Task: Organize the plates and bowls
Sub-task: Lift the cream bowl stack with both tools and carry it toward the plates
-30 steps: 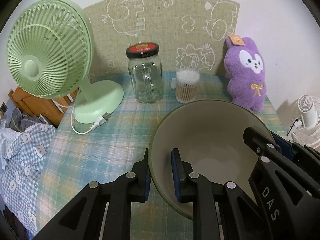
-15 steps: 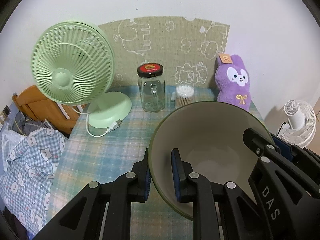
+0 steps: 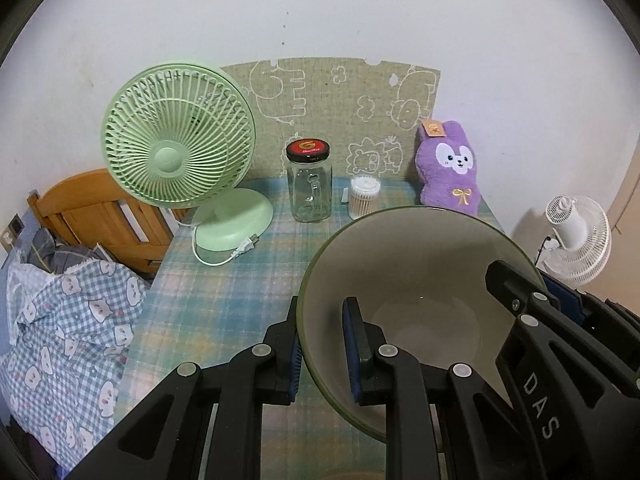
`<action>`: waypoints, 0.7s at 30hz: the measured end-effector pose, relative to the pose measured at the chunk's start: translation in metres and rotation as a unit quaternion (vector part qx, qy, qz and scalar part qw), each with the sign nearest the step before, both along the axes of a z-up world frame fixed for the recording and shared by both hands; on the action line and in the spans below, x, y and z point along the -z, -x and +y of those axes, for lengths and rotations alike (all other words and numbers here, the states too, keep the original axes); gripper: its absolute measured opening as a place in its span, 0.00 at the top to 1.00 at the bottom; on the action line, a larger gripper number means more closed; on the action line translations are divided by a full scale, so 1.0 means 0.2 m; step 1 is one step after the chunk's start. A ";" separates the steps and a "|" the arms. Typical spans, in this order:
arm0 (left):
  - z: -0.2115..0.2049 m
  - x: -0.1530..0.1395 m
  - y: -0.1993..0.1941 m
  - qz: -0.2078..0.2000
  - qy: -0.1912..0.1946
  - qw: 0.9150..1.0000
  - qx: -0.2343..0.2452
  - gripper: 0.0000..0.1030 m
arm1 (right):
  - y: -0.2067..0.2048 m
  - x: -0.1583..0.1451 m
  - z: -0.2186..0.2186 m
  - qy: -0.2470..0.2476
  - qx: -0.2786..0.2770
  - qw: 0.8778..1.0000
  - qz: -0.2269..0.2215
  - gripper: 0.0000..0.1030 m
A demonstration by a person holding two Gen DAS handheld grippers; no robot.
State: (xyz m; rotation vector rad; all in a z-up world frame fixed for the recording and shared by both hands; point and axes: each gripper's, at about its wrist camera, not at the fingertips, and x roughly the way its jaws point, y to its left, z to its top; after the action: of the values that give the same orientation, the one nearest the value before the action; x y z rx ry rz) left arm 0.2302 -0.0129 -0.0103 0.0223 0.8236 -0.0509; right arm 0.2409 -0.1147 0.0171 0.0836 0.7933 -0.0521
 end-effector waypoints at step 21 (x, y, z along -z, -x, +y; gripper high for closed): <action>0.13 -0.03 0.34 -0.007 0.011 0.999 0.029 0.85 | 0.41 -0.04 0.13 0.010 0.029 0.999 -0.012 0.79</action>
State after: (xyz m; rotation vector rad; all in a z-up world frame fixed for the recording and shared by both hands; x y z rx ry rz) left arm 0.1616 0.0136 -0.0051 0.0263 0.8076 -0.1144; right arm 0.1581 -0.0887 0.0245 0.0890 0.7669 -0.1144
